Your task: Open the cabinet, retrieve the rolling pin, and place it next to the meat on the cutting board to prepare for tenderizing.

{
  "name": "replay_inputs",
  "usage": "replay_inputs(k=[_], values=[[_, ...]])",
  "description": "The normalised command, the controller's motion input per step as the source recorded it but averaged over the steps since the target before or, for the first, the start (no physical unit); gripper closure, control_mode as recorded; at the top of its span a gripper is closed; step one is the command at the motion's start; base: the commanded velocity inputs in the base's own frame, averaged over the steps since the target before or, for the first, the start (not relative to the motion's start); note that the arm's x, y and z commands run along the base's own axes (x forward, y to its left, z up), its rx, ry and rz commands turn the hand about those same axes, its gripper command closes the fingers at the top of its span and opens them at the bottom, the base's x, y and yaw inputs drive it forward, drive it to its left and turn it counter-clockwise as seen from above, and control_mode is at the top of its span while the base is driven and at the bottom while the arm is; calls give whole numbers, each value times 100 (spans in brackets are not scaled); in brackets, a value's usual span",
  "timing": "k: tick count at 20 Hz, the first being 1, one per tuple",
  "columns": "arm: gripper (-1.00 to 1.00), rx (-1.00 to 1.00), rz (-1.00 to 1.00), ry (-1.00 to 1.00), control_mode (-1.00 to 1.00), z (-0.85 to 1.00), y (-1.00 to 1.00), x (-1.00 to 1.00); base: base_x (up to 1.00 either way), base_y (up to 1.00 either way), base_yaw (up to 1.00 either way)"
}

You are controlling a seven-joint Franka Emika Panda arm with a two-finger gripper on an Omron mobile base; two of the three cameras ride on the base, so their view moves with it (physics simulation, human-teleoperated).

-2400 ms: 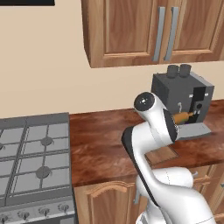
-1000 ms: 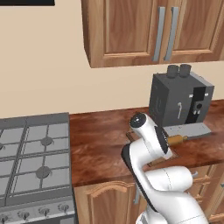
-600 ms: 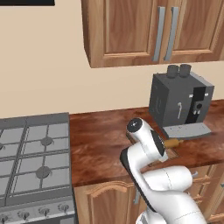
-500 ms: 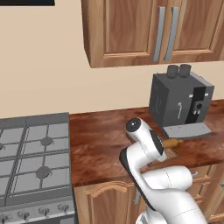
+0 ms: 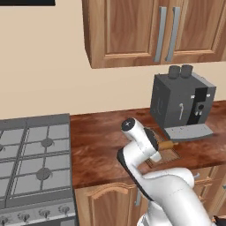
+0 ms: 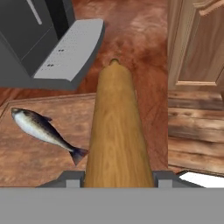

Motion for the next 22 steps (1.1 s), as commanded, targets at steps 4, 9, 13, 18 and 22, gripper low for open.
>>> replay_inputs(k=[4, 9, 13, 18, 22], values=[[100, 0, 0, -2, -100, -54, -7, 24, 0, 0, 0], [100, 0, 0, -3, -100, -55, -14, 22, 0, 0, 0], [100, -1, 0, -4, -100, -52, -13, 24, 0, 0, 0], [100, 0, 0, -3, -100, -40, -5, 8, 0, 0, 0], [-100, 0, 0, -3, -100, -36, -2, 13, 0, 0, 0]])
